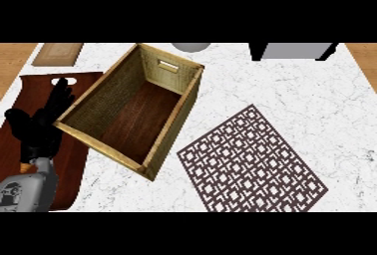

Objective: Pick the bell pepper from the placemat and place it in the basket

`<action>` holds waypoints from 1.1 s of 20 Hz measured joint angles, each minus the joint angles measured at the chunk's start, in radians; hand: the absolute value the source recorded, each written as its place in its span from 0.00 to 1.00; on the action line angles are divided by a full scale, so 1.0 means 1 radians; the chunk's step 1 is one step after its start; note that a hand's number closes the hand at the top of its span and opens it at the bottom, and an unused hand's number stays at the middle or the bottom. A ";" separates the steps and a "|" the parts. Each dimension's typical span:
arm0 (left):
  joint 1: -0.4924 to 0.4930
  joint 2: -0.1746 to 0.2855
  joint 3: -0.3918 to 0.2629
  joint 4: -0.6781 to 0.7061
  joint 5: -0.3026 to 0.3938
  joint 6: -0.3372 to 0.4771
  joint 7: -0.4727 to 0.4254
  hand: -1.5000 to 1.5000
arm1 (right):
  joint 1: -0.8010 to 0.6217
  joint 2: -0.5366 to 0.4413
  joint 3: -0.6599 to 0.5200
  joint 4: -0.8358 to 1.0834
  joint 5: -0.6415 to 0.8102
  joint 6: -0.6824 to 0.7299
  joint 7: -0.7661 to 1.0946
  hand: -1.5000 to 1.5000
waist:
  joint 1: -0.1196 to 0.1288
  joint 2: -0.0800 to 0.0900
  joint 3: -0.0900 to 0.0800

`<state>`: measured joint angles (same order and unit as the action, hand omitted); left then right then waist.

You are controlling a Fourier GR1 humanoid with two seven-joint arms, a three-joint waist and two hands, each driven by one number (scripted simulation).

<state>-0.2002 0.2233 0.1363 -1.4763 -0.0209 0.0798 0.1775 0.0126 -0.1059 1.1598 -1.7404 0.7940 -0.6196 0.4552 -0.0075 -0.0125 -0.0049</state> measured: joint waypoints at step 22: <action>-0.007 -0.004 -0.012 -0.011 -0.001 -0.010 -0.006 0.50 | -0.158 -0.062 0.023 -0.002 0.348 -0.067 0.316 1.00 | 0.028 0.014 -0.002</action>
<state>-0.2070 0.2195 0.1240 -1.4871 -0.0214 0.0693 0.1719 -0.1456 -0.1675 1.1827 -1.7425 1.1421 -0.6863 0.7711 0.0204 0.0017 -0.0069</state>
